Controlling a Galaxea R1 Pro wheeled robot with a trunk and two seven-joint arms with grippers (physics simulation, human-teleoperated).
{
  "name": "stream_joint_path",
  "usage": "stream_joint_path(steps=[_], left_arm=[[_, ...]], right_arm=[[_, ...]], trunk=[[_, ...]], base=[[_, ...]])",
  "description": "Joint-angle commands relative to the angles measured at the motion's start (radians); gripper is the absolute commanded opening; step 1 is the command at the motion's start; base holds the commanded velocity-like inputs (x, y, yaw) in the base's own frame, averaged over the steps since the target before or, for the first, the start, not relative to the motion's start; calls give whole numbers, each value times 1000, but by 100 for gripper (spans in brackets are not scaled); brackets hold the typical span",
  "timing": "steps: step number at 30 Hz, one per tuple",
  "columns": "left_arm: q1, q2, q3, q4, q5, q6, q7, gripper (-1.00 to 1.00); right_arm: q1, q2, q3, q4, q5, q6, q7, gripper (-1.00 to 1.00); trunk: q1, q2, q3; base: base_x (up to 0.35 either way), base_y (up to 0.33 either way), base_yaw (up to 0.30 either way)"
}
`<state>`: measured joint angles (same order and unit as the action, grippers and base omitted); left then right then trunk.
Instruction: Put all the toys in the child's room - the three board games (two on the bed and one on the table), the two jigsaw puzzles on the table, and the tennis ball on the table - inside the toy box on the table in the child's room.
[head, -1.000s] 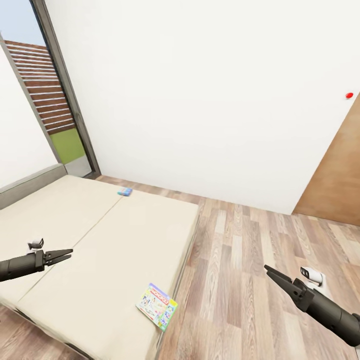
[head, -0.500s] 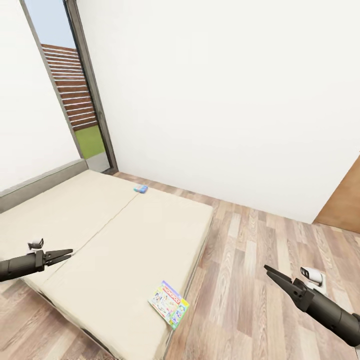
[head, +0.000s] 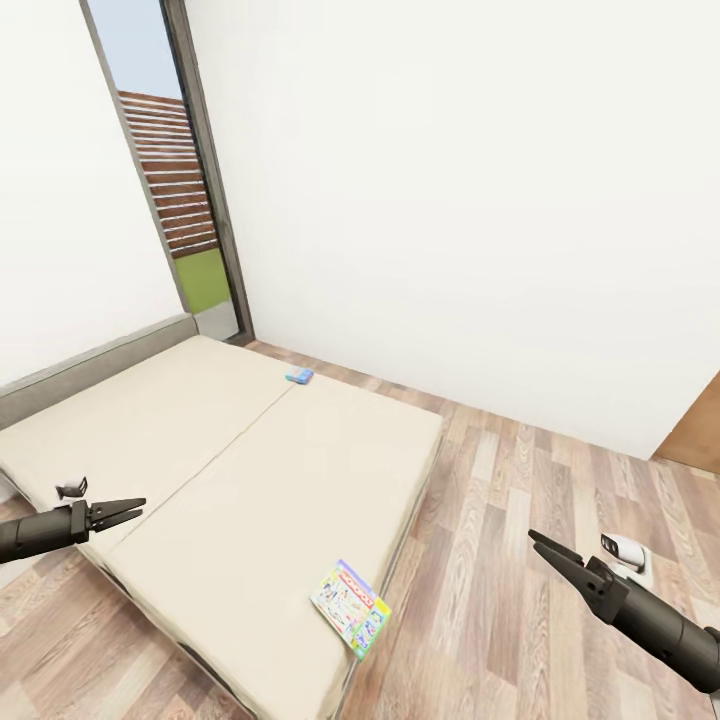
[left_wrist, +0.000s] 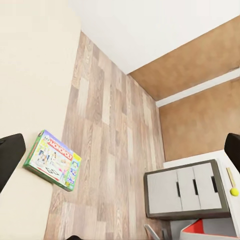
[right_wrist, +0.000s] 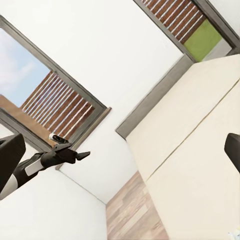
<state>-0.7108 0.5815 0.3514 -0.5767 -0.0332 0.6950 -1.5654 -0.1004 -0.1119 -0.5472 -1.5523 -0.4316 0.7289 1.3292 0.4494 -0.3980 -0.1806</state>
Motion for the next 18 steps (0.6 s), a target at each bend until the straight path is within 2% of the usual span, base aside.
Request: stream_joint_path(steps=[1, 18], left_arm=[[-1, 0, 1, 0, -3, 11, -5, 100], [-1, 0, 1, 0, -4, 11, -5, 100]], right_arm=[[-1, 0, 0, 0, -3, 8, 1, 100], [-1, 0, 0, 0, -2, 7, 1, 100]], trunk=[[1, -2, -2], [1, -2, -2]], base=[[0, 0, 23], [0, 0, 23]])
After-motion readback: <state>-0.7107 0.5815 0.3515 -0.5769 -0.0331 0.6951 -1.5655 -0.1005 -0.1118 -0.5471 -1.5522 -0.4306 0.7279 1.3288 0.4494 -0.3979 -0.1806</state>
